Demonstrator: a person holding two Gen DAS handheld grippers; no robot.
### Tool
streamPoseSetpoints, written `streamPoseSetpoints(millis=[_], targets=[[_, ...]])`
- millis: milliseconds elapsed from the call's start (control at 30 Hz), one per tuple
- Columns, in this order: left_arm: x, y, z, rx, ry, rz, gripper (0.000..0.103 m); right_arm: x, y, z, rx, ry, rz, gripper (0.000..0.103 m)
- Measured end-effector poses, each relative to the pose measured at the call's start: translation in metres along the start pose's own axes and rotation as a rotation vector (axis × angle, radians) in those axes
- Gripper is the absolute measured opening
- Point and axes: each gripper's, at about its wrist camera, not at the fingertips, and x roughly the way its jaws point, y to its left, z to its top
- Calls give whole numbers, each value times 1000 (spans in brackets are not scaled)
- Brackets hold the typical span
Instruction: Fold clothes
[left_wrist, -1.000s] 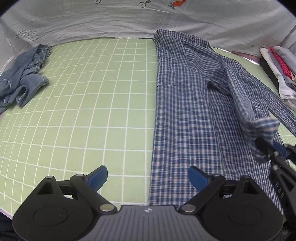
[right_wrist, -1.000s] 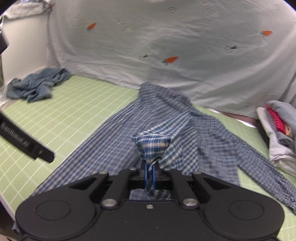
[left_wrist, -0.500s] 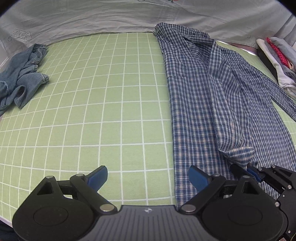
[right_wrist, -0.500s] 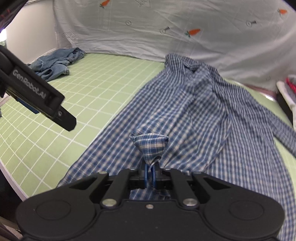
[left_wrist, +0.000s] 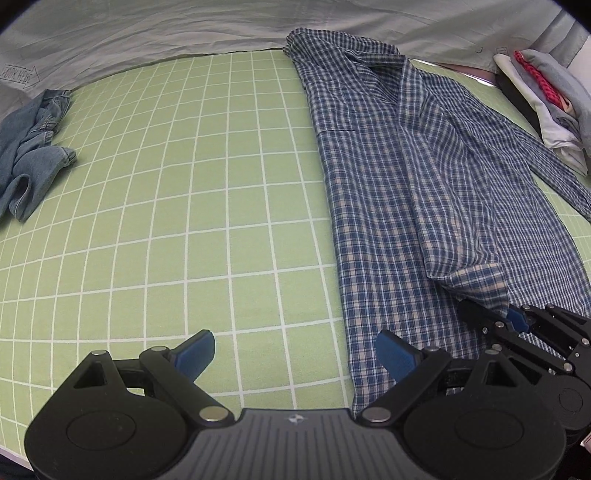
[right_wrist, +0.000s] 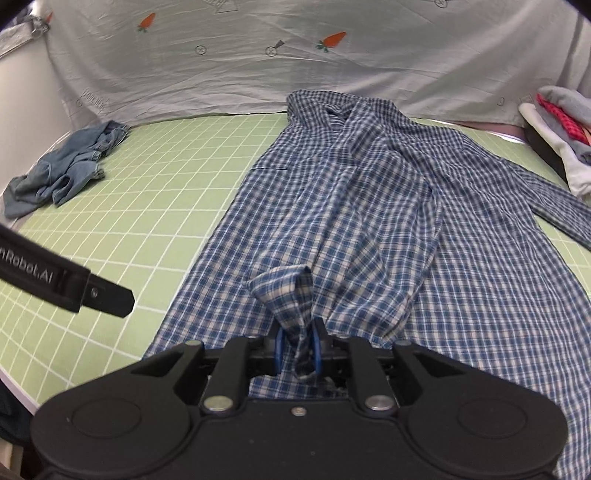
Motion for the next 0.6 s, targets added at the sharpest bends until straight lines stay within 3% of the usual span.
streamPoseSetpoints(millis=[233,333,533,600], targets=[[3,0,2,17,6,6,94,4,-11,3,164,27,34,19],[5,0,3,20,11,6,94,0,-14,6,221,23,69,27],[7,4,5,19,11,7,94,-33,-26,23,374,-165,110,40],[8,6,6,18,16,7,94,-32,-31,28,399,-177,92,41]])
